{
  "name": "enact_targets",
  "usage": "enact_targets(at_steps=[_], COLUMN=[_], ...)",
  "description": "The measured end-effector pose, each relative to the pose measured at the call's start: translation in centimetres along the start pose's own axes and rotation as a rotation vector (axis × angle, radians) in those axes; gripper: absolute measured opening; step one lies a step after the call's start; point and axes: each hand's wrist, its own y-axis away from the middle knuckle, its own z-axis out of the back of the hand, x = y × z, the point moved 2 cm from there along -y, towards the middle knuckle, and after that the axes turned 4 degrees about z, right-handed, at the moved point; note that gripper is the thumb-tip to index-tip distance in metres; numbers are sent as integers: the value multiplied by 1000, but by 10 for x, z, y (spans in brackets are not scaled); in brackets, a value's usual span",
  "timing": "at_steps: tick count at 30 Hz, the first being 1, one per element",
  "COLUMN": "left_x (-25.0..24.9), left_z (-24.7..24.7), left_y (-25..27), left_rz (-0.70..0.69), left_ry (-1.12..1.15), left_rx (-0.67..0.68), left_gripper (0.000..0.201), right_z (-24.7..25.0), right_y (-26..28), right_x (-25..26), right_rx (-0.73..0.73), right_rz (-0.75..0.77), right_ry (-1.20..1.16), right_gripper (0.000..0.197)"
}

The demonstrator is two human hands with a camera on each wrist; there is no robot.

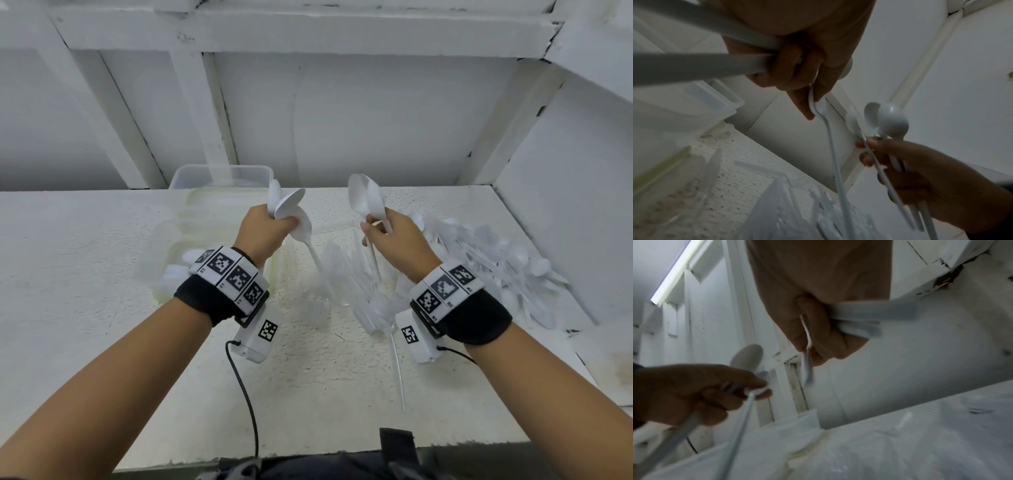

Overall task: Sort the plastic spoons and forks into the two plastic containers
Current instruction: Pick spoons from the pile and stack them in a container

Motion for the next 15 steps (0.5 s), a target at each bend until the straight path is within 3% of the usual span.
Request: enact_targets(at_steps=[4,9,15], left_x=[1,8,18], left_z=[-5,-8,-1], left_y=[9,23,36], left_rz=[43,153,173], left_ry=[75,247,291], left_rx=[40,121,225], left_gripper=[12,5,25], right_z=[-15,-45,-56], right_y=[14,31,41], right_x=[31,34,32], right_rx=[66,140,118], right_rz=[72,83,7], right_ry=[-27,108,-18], right_gripper=[23,19,24])
